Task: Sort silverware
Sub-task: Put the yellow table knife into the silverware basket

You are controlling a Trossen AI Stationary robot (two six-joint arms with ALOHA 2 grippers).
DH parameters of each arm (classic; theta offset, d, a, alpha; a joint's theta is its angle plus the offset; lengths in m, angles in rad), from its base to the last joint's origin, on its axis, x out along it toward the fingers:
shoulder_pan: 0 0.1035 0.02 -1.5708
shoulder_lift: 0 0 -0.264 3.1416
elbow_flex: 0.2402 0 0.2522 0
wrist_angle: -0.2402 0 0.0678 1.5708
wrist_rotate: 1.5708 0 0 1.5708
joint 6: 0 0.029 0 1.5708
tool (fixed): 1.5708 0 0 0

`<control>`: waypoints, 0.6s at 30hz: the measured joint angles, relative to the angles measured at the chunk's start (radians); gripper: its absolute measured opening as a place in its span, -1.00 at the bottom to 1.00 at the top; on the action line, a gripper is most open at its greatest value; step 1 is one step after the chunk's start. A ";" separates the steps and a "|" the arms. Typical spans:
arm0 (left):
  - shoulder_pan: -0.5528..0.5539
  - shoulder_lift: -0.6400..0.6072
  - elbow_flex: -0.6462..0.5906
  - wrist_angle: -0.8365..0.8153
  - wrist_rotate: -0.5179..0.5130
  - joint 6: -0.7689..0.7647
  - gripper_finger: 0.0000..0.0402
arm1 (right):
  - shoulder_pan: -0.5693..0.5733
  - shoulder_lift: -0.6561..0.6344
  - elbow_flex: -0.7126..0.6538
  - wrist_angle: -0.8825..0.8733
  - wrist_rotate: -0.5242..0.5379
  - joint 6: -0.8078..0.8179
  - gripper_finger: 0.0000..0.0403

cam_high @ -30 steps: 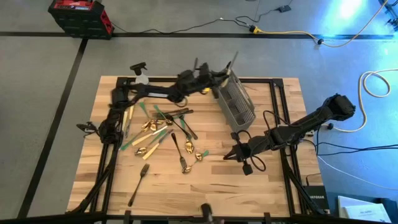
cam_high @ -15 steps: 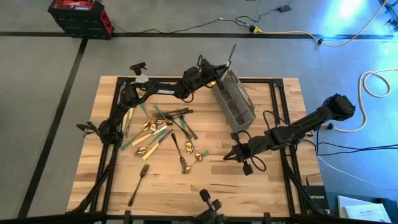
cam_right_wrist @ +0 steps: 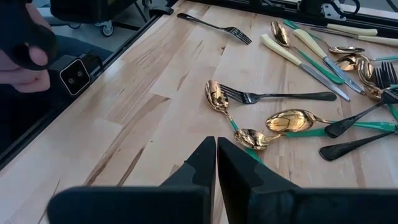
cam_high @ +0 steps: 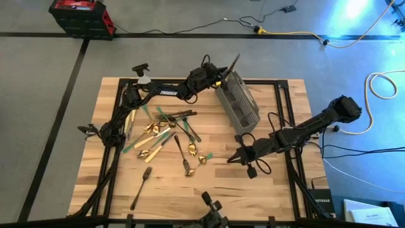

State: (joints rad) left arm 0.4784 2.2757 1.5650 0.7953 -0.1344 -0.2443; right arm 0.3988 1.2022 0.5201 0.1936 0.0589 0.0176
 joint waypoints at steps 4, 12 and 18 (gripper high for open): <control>-0.003 0.000 0.000 0.000 0.008 -0.003 -0.20 | 0.000 0.000 0.000 -0.001 0.000 0.000 -1.00; -0.003 -0.011 0.000 0.030 0.115 -0.009 0.05 | 0.000 0.000 0.000 -0.003 0.000 0.000 -1.00; -0.003 -0.119 -0.021 0.064 0.438 -0.067 0.06 | 0.000 0.000 -0.013 -0.005 0.000 0.024 -1.00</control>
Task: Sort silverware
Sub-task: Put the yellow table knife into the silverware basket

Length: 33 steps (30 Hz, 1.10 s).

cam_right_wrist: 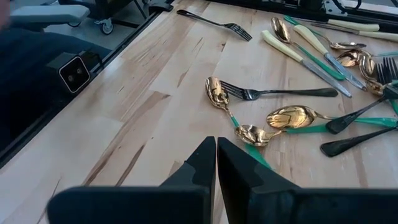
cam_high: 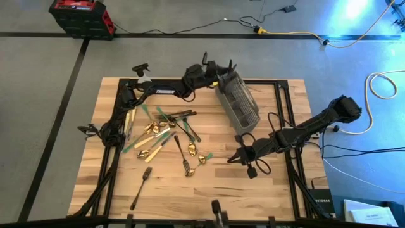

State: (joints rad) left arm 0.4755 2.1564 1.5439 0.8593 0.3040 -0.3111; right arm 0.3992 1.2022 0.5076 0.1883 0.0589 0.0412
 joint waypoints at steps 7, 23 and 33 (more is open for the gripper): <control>-0.013 -0.312 -0.253 0.150 0.244 -0.066 -0.04 | 0.000 0.000 -0.094 0.087 0.010 0.082 -1.00; -0.409 -1.133 -1.109 -0.592 -0.352 0.070 -0.22 | 0.000 0.000 -0.140 0.286 0.063 0.058 -1.00; -0.829 -1.159 -1.208 -0.911 -0.751 -0.324 -0.22 | -0.001 0.089 -0.140 0.363 0.115 0.025 -1.00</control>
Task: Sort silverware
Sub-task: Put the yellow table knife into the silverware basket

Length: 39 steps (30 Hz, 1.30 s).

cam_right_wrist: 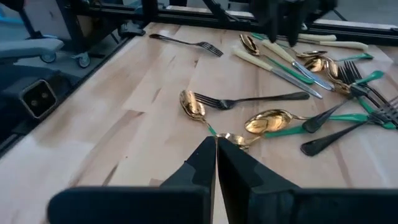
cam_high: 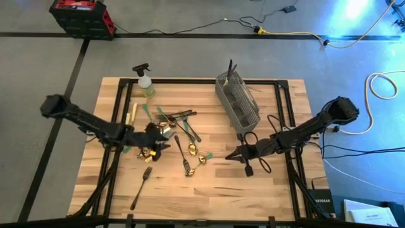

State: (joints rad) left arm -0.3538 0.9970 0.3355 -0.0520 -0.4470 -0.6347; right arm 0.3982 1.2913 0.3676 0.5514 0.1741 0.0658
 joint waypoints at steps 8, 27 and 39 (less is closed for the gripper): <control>-0.159 0.075 0.000 -0.183 -0.022 -0.218 -0.22 | -0.007 0.061 0.000 0.029 -0.008 -0.016 -1.00; -0.171 0.253 0.006 -0.209 -0.044 -0.307 -0.22 | -0.006 0.065 0.000 0.052 -0.009 -0.015 -1.00; -0.170 0.247 0.020 -0.179 -0.022 -0.292 -0.87 | -0.006 0.065 0.000 0.057 -0.009 -0.007 -1.00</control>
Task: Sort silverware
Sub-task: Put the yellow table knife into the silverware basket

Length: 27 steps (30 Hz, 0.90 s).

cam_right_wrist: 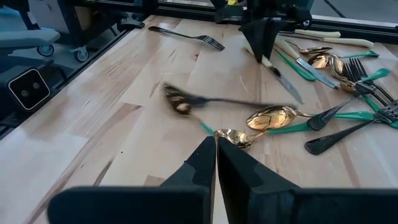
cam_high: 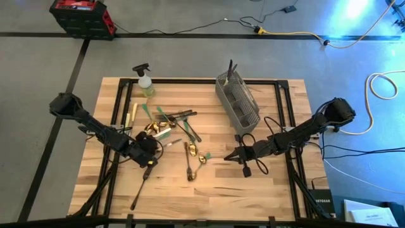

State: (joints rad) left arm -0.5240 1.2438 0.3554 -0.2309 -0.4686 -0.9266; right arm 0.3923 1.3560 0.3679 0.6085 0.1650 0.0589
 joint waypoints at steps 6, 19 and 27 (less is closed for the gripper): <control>0.020 -0.027 0.105 -0.016 0.022 0.095 -0.87 | 0.000 0.000 0.000 0.030 -0.011 0.015 -1.00; 0.268 -0.043 0.249 0.545 -0.246 0.833 -0.87 | 0.001 0.000 0.000 0.002 -0.152 0.023 -1.00; 0.616 0.192 0.265 1.316 0.154 1.016 -0.87 | 0.001 0.000 0.000 -0.008 -0.159 0.041 -1.00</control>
State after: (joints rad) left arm 0.0920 1.4358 0.6199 1.0854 -0.3147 0.0899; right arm 0.3933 1.3556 0.3683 0.6004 0.0059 0.0998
